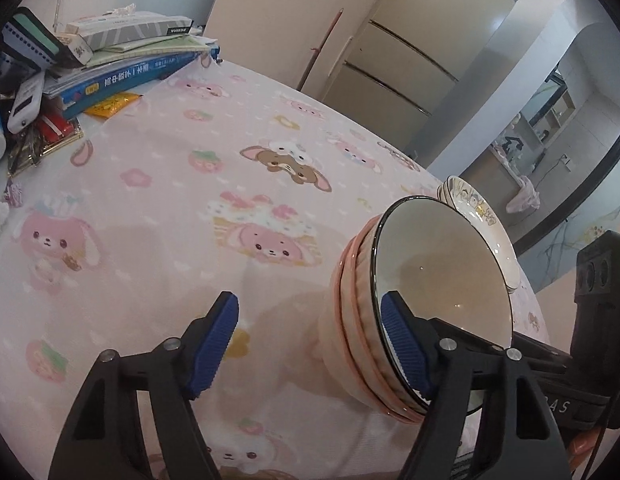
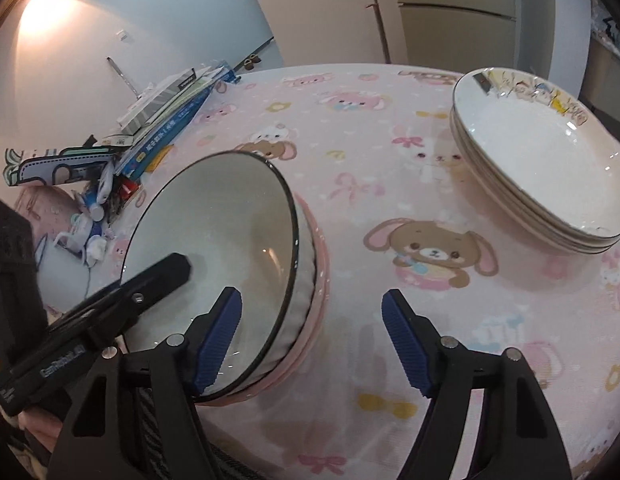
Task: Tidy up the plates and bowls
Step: 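Lift the pink bowl stack off the table with both grippers, tilting it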
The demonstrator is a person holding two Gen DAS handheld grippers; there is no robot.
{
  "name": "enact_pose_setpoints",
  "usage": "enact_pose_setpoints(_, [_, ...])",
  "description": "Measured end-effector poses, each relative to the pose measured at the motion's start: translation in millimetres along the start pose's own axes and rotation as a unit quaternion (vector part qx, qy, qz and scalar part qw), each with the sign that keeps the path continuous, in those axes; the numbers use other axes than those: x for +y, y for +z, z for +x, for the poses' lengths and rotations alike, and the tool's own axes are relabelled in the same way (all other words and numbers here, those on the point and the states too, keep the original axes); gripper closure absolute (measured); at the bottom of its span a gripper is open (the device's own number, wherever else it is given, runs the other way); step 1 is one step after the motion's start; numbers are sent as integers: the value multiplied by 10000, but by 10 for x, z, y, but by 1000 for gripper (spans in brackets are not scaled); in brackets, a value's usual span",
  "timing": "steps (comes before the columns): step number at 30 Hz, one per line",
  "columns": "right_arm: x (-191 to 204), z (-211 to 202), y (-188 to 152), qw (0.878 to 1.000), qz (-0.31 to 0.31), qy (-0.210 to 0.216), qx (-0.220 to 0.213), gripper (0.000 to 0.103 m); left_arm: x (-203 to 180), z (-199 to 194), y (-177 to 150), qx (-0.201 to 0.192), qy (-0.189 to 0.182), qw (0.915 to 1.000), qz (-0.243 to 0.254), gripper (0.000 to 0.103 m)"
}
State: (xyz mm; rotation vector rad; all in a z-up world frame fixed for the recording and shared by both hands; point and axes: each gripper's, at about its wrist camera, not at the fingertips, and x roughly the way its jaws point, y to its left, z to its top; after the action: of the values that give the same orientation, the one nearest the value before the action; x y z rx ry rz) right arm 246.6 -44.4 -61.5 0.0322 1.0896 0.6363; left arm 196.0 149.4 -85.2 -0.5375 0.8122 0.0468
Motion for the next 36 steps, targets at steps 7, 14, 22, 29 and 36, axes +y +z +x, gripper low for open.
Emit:
enact_pose_setpoints(7, [15, 46, 1, 9991, 23, 416, -8, 54, -45, 59, -12, 127, 61, 9999, 83, 27])
enact_pose_setpoints(14, [-4, 119, -15, 9987, 107, 496, 41, 61, -35, 106, -7, 200, -27, 9998, 56, 34])
enact_pose_setpoints(22, [-140, 211, -57, 9934, 545, 993, 207, 58, -26, 183, -28, 422, -505, 9978, -124, 43])
enact_pose_setpoints(29, [-153, 233, -66, 9916, 594, 1131, 218, 58, -6, 141, -37, 282, -426, 9985, -208, 43])
enact_pose_setpoints(36, [-149, 218, -78, 9919, 581, 1118, 171, 57, -66, 97, -47, 227, -447, 9987, -43, 55])
